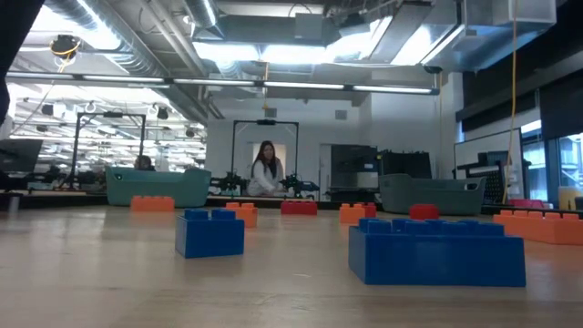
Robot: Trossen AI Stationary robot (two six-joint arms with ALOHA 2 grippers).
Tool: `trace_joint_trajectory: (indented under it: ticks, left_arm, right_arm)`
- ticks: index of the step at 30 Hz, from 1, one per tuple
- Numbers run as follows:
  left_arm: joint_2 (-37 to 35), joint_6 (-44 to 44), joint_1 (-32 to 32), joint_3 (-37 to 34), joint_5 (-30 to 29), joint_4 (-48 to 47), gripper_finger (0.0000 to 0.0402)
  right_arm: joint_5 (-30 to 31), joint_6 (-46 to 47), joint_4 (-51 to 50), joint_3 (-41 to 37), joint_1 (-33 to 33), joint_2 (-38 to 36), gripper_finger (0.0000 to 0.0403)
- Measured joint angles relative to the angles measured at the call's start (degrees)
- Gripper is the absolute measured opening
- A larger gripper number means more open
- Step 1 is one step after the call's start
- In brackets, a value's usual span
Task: Sort & place blocks by color
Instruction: Put the red game piece into the yellow bin
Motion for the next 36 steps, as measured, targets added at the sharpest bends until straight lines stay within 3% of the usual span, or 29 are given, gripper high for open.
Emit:
trace_joint_trajectory:
  ticks: [5, 18, 36]
  left_arm:
    - [0.00, -0.02, 0.11, 0.00, 1.31, 0.43, 0.0126]
    - [0.00, 0.98, 1.06, 0.11, -0.77, 5.00, 0.0126]
    - [0.07, -3.41, 0.64, 0.17, 3.30, 1.03, 0.0126]
  right_arm:
    - [-0.48, 0.42, 0.65, 0.00, 0.01, 0.02, 0.0138]
    - [1.44, 0.73, 4.15, -0.15, -0.09, 0.91, 0.0189]
    - [3.09, -2.34, 0.55, -0.13, 0.01, 0.85, 0.0184]
